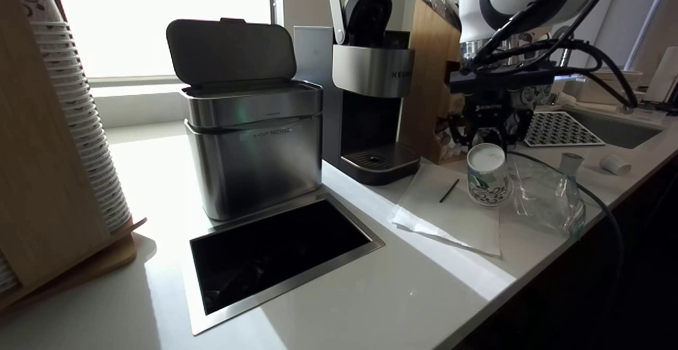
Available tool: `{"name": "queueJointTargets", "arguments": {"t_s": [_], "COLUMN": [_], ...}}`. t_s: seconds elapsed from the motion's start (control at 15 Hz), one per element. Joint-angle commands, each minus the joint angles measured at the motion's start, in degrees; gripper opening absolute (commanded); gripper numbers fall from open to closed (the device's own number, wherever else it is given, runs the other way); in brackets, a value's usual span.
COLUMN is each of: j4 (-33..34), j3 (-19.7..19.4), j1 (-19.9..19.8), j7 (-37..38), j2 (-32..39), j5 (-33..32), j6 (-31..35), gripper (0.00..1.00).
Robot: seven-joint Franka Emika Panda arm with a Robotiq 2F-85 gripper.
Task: Turn the cups around
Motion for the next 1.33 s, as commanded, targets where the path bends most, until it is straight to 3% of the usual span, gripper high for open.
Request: {"name": "queueJointTargets", "arguments": {"t_s": [0.0, 0.07, 0.13, 0.2, 0.33, 0.53, 1.07, 1.27], "j4": [-0.7, -0.7, -0.6, -0.6, -0.5, -0.6, -0.3, -0.5], "j3": [0.0, 0.0, 0.0, 0.0, 0.0, 0.0, -0.2, -0.2], "j1": [0.6, 0.6, 0.6, 0.6, 0.6, 0.6, 0.3, -0.4], "j7": [1.8, 1.8, 1.8, 1.7, 1.7, 1.7, 2.7, 0.7], "j2": [0.2, 0.2, 0.2, 0.1, 0.1, -0.1, -0.3, -0.9], "j5": [-1.5, -1.5, -1.5, -1.3, -1.1, -0.9, 0.2, 3.5], "j6": [1.2, 1.3, 1.2, 1.2, 1.3, 1.7, 3.2, 5.6], "gripper": [0.31, 0.31, 0.48, 0.81, 0.82, 1.00, 1.00, 1.00]}}
